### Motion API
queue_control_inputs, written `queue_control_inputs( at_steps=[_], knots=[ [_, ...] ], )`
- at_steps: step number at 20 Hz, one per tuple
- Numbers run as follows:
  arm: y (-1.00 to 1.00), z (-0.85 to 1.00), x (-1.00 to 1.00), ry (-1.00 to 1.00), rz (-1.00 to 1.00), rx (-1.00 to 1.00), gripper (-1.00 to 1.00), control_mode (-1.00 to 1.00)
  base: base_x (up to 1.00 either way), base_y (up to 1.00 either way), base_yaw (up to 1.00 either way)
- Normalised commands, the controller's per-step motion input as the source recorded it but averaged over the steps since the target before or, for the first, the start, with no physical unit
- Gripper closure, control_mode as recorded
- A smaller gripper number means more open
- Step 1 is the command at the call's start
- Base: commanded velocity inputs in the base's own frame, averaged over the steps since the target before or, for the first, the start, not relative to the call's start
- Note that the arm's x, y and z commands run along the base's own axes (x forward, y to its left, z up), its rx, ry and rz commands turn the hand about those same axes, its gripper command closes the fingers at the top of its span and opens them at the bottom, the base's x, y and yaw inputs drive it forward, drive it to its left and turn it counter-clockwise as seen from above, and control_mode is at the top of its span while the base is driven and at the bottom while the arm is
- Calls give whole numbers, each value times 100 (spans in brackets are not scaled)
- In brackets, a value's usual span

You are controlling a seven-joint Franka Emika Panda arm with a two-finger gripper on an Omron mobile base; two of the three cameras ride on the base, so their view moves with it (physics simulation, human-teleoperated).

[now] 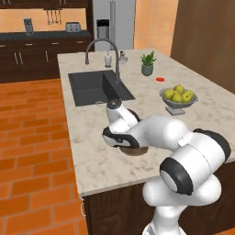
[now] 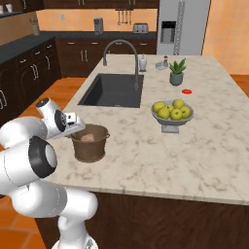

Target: Open the cabinet, pick up the bread from the cabinet and place it in the basket. Then move the basket to the dining counter.

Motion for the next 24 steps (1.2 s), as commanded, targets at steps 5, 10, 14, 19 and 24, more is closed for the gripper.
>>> queue_control_inputs(
  at_steps=[5, 10, 14, 19, 24],
  knots=[
    [3, -1, 0, -29, 0, 0, 100, -100, 0, 0, 0],
    [0, -1, 3, -6, 0, 0, -100, -100, 0, 0, 0],
    [0, 0, 6, 6, 0, 0, -100, -100, 0, 0, 0],
    [0, 7, 0, 1, 0, 0, -100, -100, 0, 0, 0],
    [0, 48, -14, 0, -4, 0, -100, -100, 0, 0, 0]
  ],
)
